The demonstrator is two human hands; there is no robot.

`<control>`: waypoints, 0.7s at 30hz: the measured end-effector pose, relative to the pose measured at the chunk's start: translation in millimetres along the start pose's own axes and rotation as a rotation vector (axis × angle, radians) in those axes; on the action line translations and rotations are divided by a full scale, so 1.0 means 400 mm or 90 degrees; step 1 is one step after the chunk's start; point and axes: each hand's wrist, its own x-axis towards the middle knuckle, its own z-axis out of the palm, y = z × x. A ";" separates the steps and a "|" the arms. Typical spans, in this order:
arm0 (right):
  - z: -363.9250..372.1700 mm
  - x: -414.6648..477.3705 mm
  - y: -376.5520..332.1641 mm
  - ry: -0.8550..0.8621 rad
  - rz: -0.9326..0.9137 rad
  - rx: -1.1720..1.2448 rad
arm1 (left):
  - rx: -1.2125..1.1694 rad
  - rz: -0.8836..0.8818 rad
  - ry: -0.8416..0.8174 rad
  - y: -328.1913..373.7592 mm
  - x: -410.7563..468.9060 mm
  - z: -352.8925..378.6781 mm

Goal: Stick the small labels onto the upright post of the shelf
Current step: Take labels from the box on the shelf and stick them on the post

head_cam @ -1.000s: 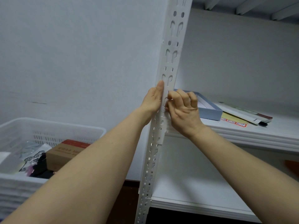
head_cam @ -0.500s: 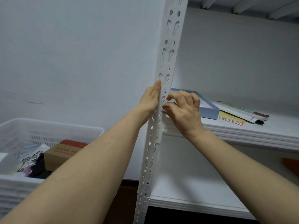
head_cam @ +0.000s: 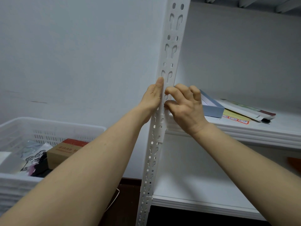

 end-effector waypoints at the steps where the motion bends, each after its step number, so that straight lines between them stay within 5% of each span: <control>1: 0.003 0.001 0.001 -0.002 -0.020 -0.005 | 0.007 -0.003 0.000 -0.003 0.004 -0.002; 8: 0.032 -0.032 -0.014 -0.021 0.017 -0.024 | 0.005 0.025 0.000 -0.001 0.000 0.001; 14: 0.007 -0.067 -0.015 -0.020 0.181 0.063 | -0.019 0.031 -0.011 -0.003 0.001 0.009; 21: -0.002 -0.046 -0.012 -0.027 0.162 0.114 | 0.000 0.024 -0.003 -0.014 0.012 0.008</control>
